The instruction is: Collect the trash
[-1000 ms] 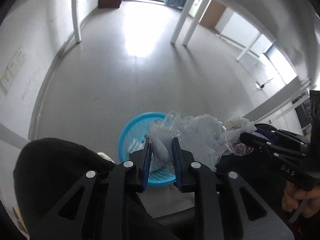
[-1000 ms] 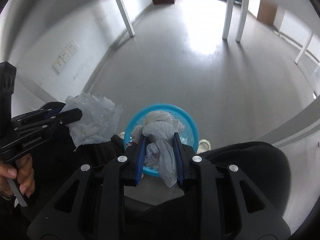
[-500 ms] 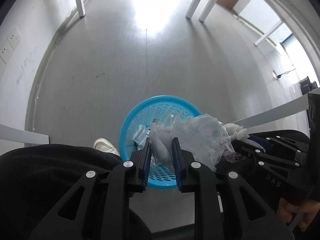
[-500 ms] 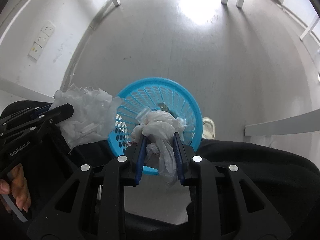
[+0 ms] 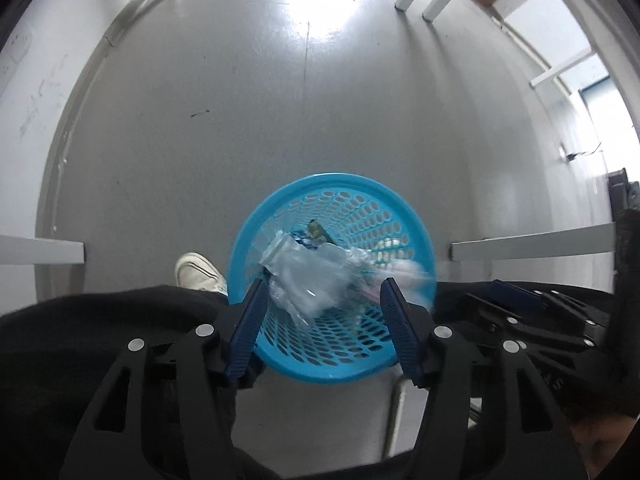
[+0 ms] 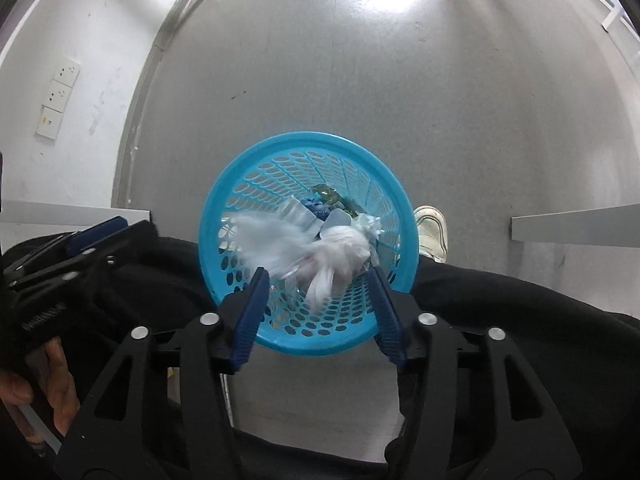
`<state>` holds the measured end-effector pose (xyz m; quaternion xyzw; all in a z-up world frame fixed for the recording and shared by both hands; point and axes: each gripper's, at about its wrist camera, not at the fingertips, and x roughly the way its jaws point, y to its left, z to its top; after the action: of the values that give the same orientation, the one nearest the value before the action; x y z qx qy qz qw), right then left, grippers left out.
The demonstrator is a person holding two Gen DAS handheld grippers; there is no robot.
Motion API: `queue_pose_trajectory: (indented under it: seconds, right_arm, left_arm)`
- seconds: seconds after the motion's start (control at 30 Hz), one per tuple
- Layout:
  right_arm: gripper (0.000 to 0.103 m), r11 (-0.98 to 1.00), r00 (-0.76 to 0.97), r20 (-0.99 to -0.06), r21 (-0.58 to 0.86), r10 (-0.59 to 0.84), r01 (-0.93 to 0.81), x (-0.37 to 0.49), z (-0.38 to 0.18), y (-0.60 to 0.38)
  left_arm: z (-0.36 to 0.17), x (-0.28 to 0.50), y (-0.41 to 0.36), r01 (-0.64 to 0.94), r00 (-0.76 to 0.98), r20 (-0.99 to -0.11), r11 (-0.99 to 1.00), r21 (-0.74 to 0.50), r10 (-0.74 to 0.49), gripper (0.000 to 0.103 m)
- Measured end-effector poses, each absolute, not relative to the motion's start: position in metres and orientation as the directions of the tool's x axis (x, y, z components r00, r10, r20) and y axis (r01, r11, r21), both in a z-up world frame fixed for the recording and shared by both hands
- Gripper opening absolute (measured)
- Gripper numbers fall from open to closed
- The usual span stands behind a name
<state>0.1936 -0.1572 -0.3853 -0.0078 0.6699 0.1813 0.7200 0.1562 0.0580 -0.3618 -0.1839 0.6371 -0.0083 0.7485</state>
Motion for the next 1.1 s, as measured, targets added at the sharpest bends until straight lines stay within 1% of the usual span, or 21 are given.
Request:
queue_pose_trajectory:
  seconds: [0.03, 0.07, 0.1, 0.13, 0.2, 0.23, 0.3, 0.37, 0.4, 0.43, 0.63, 0.77, 0.97, 1.1]
  right_arm:
    - [0.059, 0.931, 0.041, -0.966, 0.236, 0.256, -0.277, 0.191, -0.382, -0.159]
    - [0.061, 0.927, 0.046, -0.963, 0.241, 0.265, -0.287, 0.189, -0.378, -0.161]
    - [0.066, 0.922, 0.057, -0.960, 0.243, 0.272, -0.301, 0.184, -0.373, -0.160]
    - [0.072, 0.918, 0.070, -0.958, 0.242, 0.277, -0.315, 0.181, -0.367, -0.161]
    - [0.079, 0.909, 0.099, -0.952, 0.240, 0.289, -0.342, 0.174, -0.357, -0.160]
    - [0.082, 0.905, 0.111, -0.949, 0.241, 0.296, -0.351, 0.170, -0.352, -0.160]
    - [0.088, 0.898, 0.135, -0.942, 0.241, 0.308, -0.368, 0.165, -0.342, -0.160]
    - [0.090, 0.897, 0.157, -0.939, 0.229, 0.306, -0.378, 0.162, -0.334, -0.159]
    - [0.091, 0.898, 0.165, -0.939, 0.224, 0.304, -0.378, 0.161, -0.331, -0.160]
    - [0.094, 0.897, 0.168, -0.937, 0.226, 0.307, -0.379, 0.160, -0.328, -0.161]
    - [0.094, 0.896, 0.173, -0.930, 0.244, 0.325, -0.371, 0.156, -0.319, -0.171]
    - [0.095, 0.896, 0.177, -0.931, 0.234, 0.318, -0.377, 0.154, -0.316, -0.171]
    - [0.095, 0.890, 0.179, -0.928, 0.239, 0.327, -0.388, 0.151, -0.313, -0.174]
    - [0.095, 0.890, 0.177, -0.925, 0.250, 0.336, -0.381, 0.150, -0.310, -0.180]
  left_arm:
    - [-0.357, 0.152, 0.058, -0.216, 0.196, -0.942, 0.925, -0.314, -0.274, 0.064]
    - [-0.351, 0.146, 0.058, -0.199, 0.205, -0.932, 0.920, -0.337, -0.298, 0.068]
    - [-0.345, 0.142, 0.056, -0.174, 0.213, -0.928, 0.923, -0.343, -0.305, 0.075]
    - [-0.337, 0.136, 0.054, -0.142, 0.222, -0.931, 0.935, -0.326, -0.290, 0.081]
    - [-0.326, 0.128, 0.049, -0.104, 0.243, -0.940, 0.957, -0.272, -0.241, 0.088]
    - [-0.322, 0.125, 0.048, -0.097, 0.254, -0.939, 0.960, -0.263, -0.231, 0.090]
    - [-0.318, 0.122, 0.050, -0.101, 0.262, -0.940, 0.962, -0.254, -0.220, 0.092]
    - [-0.315, 0.121, 0.050, -0.098, 0.255, -0.945, 0.966, -0.238, -0.207, 0.094]
    - [-0.316, 0.121, 0.052, -0.094, 0.254, -0.944, 0.966, -0.242, -0.212, 0.097]
    - [-0.316, 0.121, 0.053, -0.094, 0.252, -0.943, 0.965, -0.246, -0.216, 0.097]
    - [-0.317, 0.123, 0.055, -0.090, 0.251, -0.943, 0.965, -0.247, -0.218, 0.097]
    - [-0.320, 0.122, 0.054, -0.073, 0.222, -0.936, 0.952, -0.297, -0.275, 0.097]
    - [-0.321, 0.121, 0.056, -0.084, 0.219, -0.941, 0.955, -0.283, -0.259, 0.097]
    - [-0.322, 0.120, 0.052, -0.084, 0.206, -0.954, 0.968, -0.237, -0.216, 0.097]
